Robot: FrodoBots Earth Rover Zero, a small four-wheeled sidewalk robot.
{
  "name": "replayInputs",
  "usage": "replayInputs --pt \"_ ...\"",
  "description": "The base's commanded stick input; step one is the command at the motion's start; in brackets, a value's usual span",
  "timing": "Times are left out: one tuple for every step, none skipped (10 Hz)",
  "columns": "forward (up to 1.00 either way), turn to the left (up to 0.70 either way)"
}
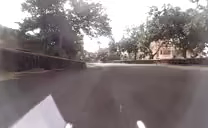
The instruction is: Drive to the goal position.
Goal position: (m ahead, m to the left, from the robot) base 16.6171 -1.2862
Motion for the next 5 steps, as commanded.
replayInputs --pt "1.0 -0.16" --pt "1.0 0.0" --pt "1.0 0.0" --pt "1.0 0.0" --pt "1.0 -0.13"
